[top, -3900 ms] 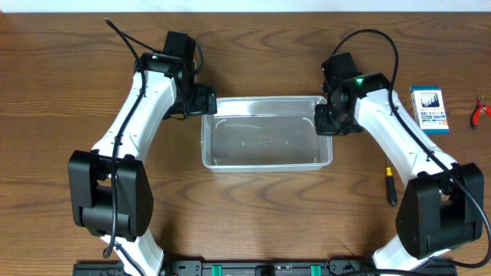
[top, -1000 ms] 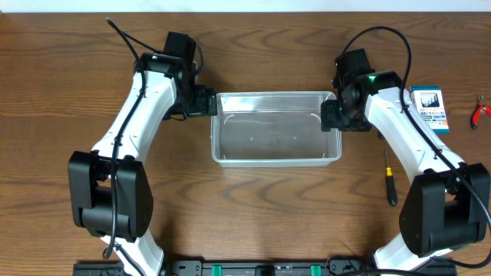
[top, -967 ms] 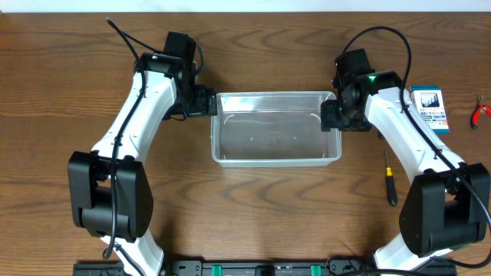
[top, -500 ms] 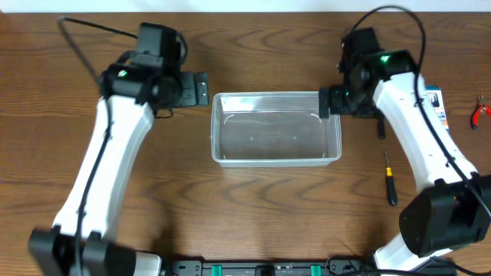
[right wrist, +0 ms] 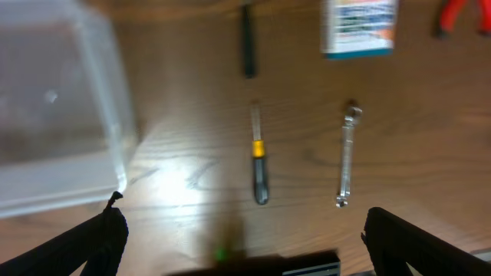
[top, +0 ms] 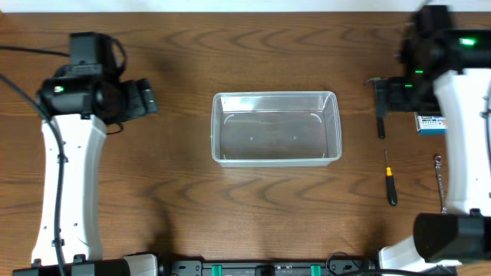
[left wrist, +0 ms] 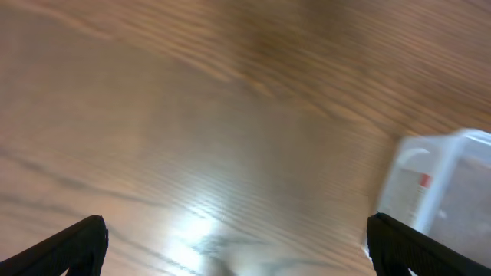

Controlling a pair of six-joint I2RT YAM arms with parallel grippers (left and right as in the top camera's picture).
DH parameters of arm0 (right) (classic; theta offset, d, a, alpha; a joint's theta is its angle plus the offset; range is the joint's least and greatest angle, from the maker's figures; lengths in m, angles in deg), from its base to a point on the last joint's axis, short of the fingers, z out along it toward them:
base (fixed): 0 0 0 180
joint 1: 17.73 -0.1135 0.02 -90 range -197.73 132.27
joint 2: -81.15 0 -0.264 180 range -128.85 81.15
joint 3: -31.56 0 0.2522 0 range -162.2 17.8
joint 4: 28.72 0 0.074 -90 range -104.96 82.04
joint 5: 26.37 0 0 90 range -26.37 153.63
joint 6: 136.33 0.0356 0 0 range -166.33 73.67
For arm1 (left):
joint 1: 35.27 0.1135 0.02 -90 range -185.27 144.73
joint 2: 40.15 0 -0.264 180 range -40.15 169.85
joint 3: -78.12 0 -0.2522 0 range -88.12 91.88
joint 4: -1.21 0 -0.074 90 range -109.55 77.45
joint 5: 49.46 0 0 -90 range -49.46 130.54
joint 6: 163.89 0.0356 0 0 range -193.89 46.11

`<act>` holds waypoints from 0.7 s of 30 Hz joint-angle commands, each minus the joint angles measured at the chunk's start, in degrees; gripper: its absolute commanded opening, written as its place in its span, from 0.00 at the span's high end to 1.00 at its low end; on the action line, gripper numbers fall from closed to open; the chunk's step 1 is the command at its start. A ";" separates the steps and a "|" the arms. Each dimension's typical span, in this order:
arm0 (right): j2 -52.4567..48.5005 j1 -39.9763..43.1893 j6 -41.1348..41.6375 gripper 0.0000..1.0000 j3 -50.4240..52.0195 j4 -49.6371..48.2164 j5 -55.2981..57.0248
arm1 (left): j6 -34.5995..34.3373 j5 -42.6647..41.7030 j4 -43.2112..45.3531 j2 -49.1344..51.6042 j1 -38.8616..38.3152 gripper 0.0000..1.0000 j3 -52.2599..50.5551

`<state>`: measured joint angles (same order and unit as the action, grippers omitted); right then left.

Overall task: Pack container
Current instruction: 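Lift both grippers away from the container and retract outward, then move the right gripper over the silver claw hammer's handle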

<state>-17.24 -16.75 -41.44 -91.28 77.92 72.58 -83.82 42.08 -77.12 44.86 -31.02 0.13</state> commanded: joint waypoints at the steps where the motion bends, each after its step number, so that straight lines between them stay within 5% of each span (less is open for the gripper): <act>1: 5.31 7.41 -1.77 0.01 -1.29 -1.03 0.20 | 1.14 1.84 -0.59 -0.48 4.63 0.02 0.92; 7: 7.52 13.73 -5.38 0.01 -1.27 -3.48 -5.20 | 1.14 2.21 -0.26 -0.46 10.99 0.02 0.92; 21: -1.05 13.62 -18.23 0.01 0.11 -19.23 -7.69 | 1.11 2.19 0.76 -0.46 15.56 0.02 0.92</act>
<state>-14.72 -3.18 -55.37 -91.67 60.02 67.18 -83.03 43.72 -76.40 44.86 -15.59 0.13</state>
